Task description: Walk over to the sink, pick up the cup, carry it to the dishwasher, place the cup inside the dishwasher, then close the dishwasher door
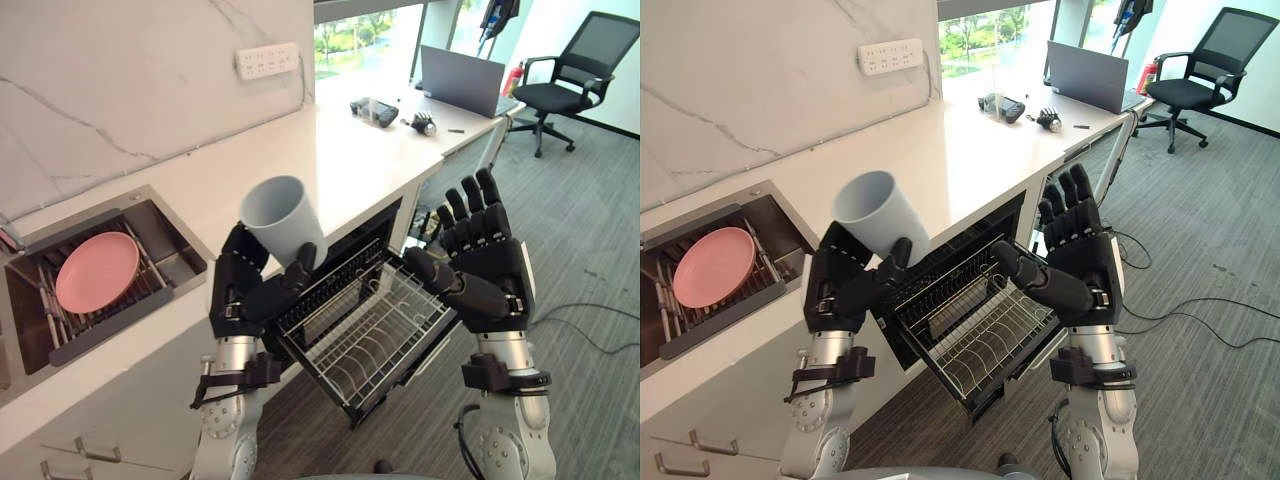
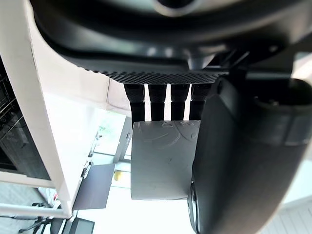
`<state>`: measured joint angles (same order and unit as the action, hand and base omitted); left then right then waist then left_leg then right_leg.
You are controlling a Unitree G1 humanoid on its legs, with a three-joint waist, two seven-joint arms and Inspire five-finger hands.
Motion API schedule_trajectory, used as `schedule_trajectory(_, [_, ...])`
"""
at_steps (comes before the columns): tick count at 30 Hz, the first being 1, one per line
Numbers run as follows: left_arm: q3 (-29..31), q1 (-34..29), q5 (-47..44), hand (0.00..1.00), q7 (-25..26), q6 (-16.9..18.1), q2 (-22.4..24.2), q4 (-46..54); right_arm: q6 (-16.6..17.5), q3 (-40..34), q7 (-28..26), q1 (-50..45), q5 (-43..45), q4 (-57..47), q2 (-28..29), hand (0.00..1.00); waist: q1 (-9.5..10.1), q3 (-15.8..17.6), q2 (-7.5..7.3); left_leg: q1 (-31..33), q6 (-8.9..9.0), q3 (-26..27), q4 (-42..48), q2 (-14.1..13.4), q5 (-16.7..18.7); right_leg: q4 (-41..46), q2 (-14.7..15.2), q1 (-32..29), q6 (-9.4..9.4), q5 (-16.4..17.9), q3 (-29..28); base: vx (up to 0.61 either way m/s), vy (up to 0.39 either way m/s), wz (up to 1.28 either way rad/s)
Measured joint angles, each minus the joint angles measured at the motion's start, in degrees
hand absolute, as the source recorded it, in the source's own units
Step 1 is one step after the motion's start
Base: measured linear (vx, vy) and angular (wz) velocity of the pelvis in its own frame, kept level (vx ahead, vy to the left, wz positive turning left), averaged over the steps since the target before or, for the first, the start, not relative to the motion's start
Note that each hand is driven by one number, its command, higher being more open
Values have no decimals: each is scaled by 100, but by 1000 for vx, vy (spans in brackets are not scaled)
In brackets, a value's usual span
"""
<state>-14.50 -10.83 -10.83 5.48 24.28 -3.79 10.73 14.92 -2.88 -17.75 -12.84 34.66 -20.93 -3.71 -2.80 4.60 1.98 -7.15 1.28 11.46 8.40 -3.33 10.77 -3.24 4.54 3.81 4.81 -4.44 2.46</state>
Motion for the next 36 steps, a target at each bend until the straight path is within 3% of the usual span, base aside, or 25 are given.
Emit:
schedule_trajectory(5, [-297, 310, 760, 0, 167, -1, -32, -14, -251, 386, -17, 120, -40, 1, 25, 100, -5, 0, 0, -16, -6, 23, -107, 22, -1, -156, -33, 3, 0, -90, -46, 7, -13, -6])
schedule_trajectory(10, [-342, 426, 929, 0, 224, -25, -52, -293, -418, 513, 9, 161, -115, 4, 10, 100, -1, -1, -8, -45, -20, 95, -124, 27, 4, -158, -41, -18, -3, -149, -115, -48, -28, -10])
schedule_trajectory(21, [-568, 660, 1866, 0, 394, -191, -216, -488, -762, 613, 153, 344, -517, 12, -308, 100, 14, 60, -153, 81, -49, 316, 26, 30, 10, -163, -38, -193, -9, -291, -238, -67, -31, -11])
schedule_trajectory(27, [-722, 809, 2164, 0, 365, -87, -337, -487, -1231, 619, 263, 366, -735, 124, -505, 100, 8, 43, -180, 92, -55, 317, 59, 29, 7, -163, -36, -191, -10, -314, -237, -46, -26, -1])
schedule_trajectory(28, [-730, 813, 2170, 0, 329, -18, -354, -485, -1336, 643, 284, 380, -735, 225, -530, 0, 9, 34, -194, 98, -56, 316, 68, 28, 6, -163, -36, -192, -11, -317, -235, -44, -27, 1])
schedule_trajectory(36, [-631, 829, 1972, 0, 60, 28, -418, -470, -1464, 778, 596, 453, -727, 269, -528, 0, 13, 9, -236, 132, -60, 306, 133, 30, 7, -163, -24, -195, -10, -342, -228, -46, -25, 1])
